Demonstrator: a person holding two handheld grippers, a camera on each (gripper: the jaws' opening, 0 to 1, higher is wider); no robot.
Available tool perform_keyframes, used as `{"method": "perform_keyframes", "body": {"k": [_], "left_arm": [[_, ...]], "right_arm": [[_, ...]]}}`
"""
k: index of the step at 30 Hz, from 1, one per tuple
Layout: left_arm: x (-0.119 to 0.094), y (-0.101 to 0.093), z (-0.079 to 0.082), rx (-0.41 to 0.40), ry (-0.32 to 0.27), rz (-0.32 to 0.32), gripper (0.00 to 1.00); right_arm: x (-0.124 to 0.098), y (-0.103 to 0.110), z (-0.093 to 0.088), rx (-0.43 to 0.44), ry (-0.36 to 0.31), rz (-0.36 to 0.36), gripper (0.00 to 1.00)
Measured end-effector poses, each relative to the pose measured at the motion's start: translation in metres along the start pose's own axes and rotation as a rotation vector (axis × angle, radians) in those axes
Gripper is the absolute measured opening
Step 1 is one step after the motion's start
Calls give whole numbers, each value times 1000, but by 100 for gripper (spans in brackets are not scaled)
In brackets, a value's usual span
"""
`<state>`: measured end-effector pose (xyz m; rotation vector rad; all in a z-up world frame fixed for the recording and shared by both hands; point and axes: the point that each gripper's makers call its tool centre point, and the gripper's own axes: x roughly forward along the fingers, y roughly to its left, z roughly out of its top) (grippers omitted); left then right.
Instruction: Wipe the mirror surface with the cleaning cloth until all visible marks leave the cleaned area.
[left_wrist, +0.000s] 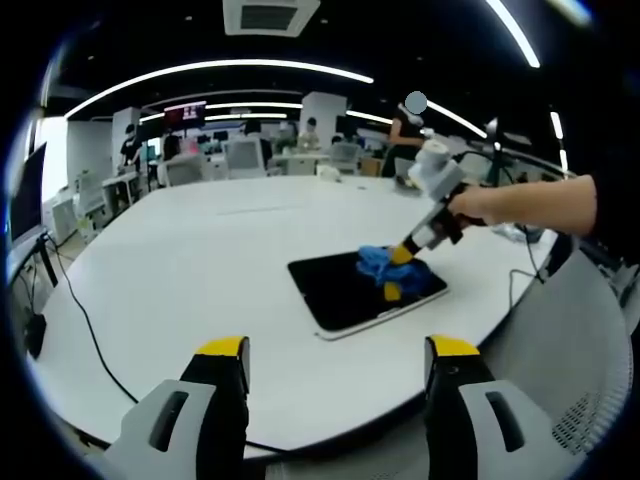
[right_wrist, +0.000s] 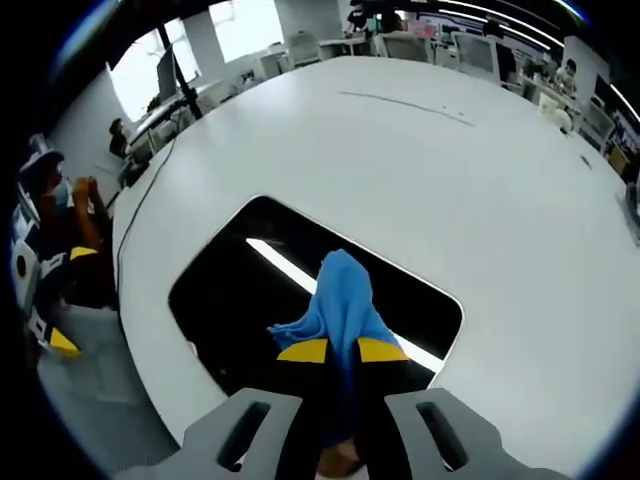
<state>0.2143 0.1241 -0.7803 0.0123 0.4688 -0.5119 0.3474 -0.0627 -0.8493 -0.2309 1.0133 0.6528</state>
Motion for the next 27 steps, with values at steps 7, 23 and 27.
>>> {"method": "perform_keyframes", "body": {"k": [7, 23, 27], "left_arm": [[0, 0, 0, 0, 1, 1, 71], [1, -1, 0, 0, 2, -3, 71], [2, -2, -2, 4, 16, -13, 74]], "right_arm": [[-2, -4, -3, 25, -5, -1, 4], [-7, -12, -8, 23, 1, -15, 4], [-9, -16, -11, 31, 2, -16, 4]]}}
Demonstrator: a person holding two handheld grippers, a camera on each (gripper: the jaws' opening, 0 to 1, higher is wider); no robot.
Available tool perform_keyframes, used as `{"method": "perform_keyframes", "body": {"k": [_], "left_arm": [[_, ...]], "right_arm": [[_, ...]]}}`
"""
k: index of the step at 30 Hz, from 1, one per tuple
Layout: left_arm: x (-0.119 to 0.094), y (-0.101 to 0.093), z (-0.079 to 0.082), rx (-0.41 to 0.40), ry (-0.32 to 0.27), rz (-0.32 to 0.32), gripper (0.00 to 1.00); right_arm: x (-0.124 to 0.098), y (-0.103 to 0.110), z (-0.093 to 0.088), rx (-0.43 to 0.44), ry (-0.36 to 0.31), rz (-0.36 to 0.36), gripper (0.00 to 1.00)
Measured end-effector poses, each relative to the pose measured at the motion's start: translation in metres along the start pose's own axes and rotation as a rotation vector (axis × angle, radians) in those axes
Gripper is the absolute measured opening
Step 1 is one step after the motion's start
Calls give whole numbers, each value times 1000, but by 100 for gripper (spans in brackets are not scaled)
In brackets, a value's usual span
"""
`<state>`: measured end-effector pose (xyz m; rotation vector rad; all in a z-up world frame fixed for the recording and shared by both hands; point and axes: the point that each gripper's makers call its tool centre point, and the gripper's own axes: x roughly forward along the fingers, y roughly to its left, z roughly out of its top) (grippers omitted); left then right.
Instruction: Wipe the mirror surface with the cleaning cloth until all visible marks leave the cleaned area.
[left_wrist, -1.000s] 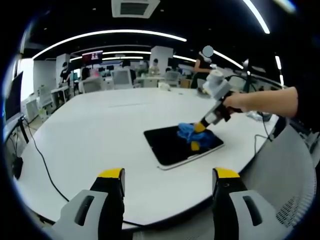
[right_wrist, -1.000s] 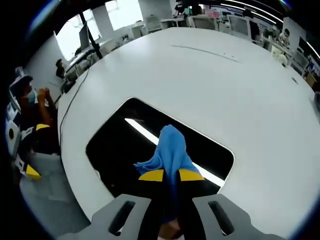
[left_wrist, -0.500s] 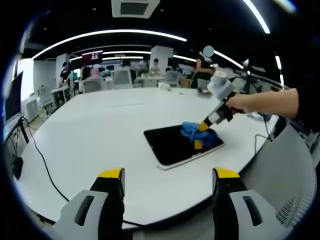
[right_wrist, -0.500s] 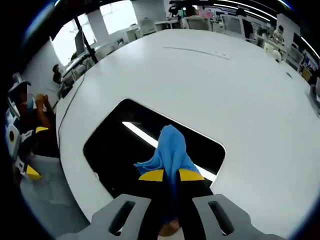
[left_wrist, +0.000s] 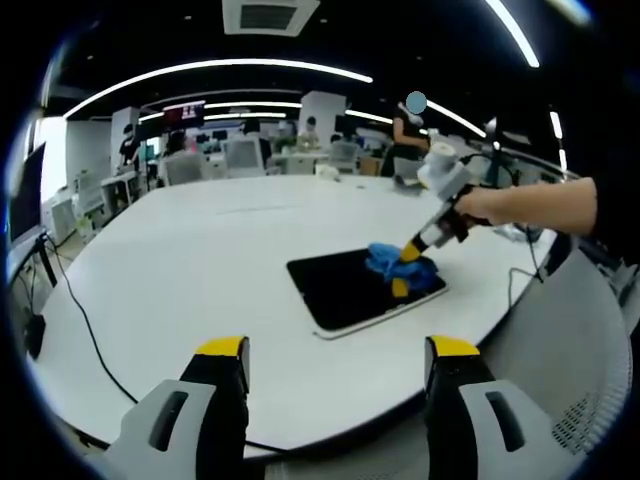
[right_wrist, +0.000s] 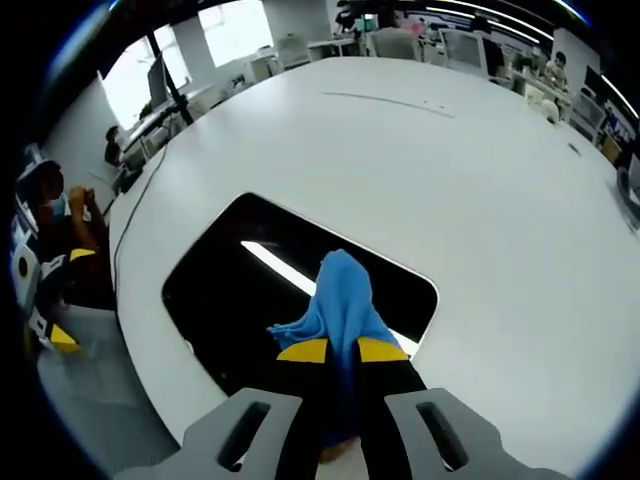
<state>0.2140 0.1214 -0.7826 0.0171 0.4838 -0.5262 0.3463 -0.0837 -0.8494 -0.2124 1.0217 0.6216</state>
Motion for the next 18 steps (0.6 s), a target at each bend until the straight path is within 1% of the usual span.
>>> {"method": "perform_keyframes", "body": {"k": [6, 18], "left_arm": [[0, -1, -1, 3, 8, -9, 76], [1, -8, -2, 18, 23, -47, 81]], "right_arm": [[-3, -6, -4, 15, -5, -5, 4], [-7, -13, -8, 30, -8, -18, 4]]}}
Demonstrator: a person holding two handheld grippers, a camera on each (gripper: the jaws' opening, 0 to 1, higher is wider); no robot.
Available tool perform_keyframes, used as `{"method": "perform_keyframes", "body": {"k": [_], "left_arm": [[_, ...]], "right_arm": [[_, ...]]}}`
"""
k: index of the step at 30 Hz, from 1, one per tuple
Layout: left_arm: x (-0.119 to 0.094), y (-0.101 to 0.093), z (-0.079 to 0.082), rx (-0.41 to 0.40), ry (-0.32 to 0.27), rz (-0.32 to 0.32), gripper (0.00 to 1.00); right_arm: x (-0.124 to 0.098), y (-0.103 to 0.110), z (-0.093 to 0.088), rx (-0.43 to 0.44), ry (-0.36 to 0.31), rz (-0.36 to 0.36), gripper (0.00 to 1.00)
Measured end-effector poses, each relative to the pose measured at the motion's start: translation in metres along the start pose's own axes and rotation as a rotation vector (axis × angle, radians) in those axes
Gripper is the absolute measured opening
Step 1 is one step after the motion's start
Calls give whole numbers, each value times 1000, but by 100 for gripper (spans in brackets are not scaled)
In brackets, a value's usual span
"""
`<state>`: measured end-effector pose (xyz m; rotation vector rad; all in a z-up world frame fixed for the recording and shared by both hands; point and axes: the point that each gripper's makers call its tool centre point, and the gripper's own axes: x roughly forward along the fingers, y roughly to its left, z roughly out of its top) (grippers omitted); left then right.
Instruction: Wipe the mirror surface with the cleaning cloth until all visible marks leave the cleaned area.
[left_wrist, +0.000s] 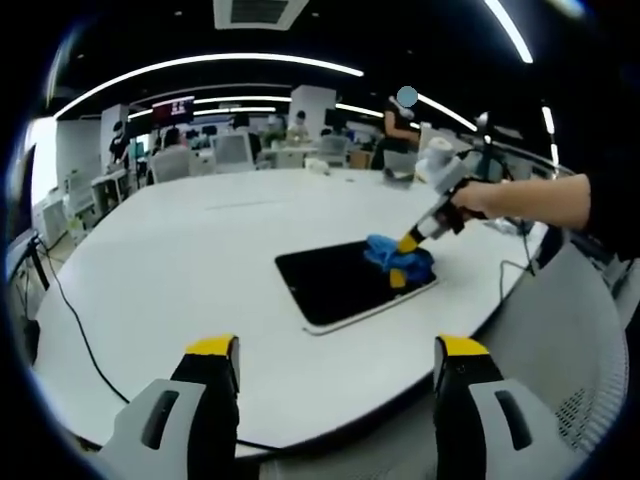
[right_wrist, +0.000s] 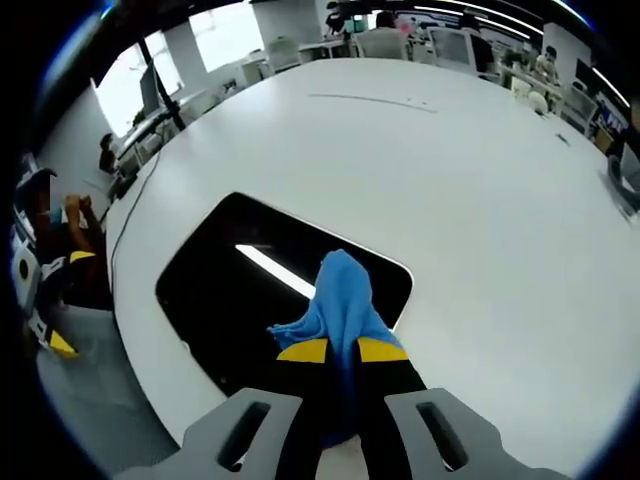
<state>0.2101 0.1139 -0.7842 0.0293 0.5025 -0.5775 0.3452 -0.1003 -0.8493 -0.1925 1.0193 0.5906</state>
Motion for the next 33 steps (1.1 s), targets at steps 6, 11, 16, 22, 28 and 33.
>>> {"method": "perform_keyframes", "body": {"k": [6, 11, 16, 22, 28, 33], "left_arm": [[-1, -3, 6, 12, -37, -16, 83], [-1, -5, 6, 10, -36, -25, 85], [0, -9, 7, 22, -40, -56, 87], [1, -10, 9, 41, -52, -62, 91], [2, -9, 9, 36, -47, -54, 96], [2, -9, 9, 34, -49, -51, 96]], "right_arm": [[-1, -1, -1, 0, -3, -2, 4], [-1, -2, -1, 1, -4, -2, 4], [-1, -3, -1, -1, -5, -4, 4], [-2, -7, -4, 10, -10, -7, 4], [-5, -12, -8, 11, -2, -23, 4], [-7, -14, -12, 19, -3, -30, 4]]}}
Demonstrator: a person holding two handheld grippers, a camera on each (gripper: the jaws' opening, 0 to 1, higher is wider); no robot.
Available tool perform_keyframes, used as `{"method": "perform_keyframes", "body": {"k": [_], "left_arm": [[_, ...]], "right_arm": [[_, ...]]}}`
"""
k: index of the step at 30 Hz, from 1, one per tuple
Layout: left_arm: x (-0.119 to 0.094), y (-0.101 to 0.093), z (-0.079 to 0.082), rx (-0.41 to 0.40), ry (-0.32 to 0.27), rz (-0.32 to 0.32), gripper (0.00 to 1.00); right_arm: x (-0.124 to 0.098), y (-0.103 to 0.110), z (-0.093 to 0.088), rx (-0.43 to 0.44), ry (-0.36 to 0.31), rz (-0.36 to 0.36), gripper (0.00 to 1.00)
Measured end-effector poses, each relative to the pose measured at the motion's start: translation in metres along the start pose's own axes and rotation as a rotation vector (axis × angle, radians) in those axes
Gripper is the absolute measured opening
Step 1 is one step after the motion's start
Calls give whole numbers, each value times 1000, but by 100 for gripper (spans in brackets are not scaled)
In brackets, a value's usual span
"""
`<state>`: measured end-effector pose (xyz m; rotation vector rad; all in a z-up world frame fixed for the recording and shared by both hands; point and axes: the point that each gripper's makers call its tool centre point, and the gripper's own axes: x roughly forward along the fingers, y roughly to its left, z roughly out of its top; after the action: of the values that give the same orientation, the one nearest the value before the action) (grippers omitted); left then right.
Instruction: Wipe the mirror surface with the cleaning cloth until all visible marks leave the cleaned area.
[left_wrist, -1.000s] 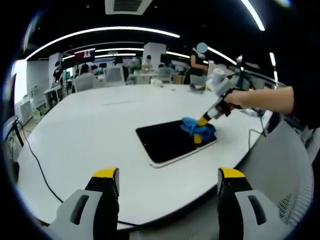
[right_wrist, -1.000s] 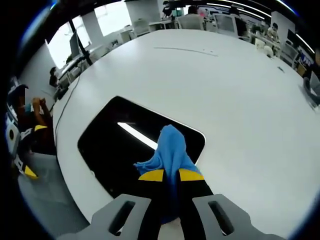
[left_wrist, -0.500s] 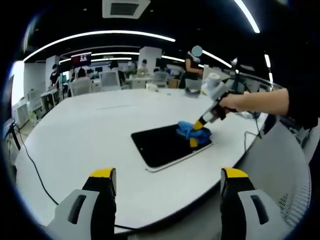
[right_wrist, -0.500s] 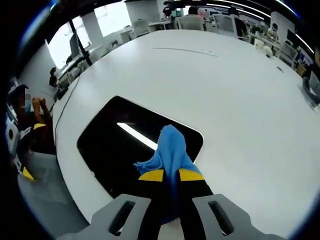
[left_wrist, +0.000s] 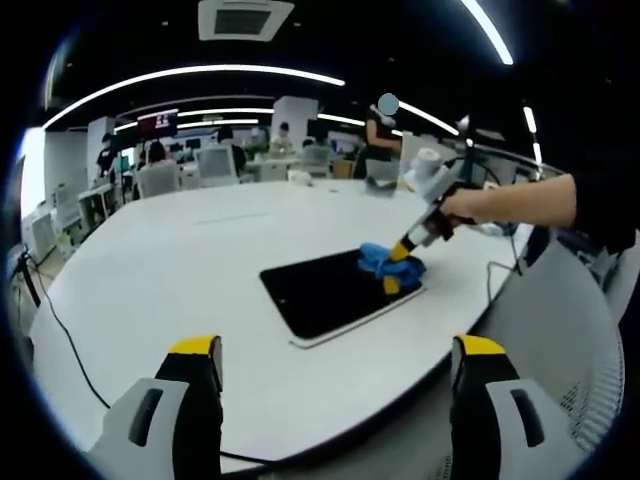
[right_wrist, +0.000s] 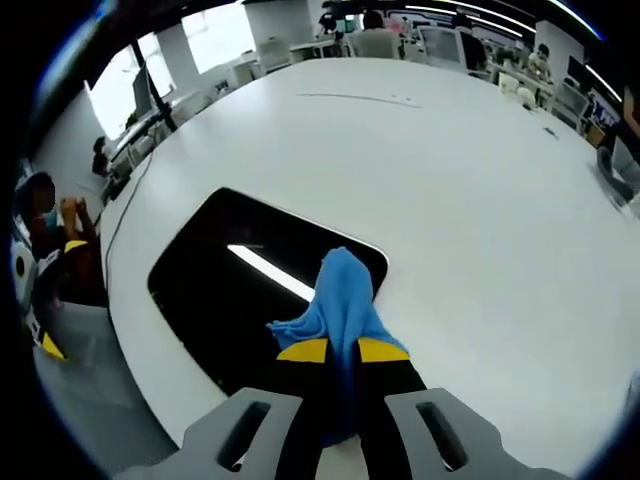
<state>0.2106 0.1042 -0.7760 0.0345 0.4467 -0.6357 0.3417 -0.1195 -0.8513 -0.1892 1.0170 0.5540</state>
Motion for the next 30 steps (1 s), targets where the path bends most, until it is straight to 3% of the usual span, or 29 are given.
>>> {"method": "perform_keyframes", "body": {"k": [14, 30], "left_arm": [[0, 1, -1, -9, 4, 4, 95], [-1, 1, -3, -16, 13, 9, 95]], "right_arm": [[-2, 5, -2, -40, 12, -18, 4], [-10, 18, -19, -74, 12, -11, 4]]}}
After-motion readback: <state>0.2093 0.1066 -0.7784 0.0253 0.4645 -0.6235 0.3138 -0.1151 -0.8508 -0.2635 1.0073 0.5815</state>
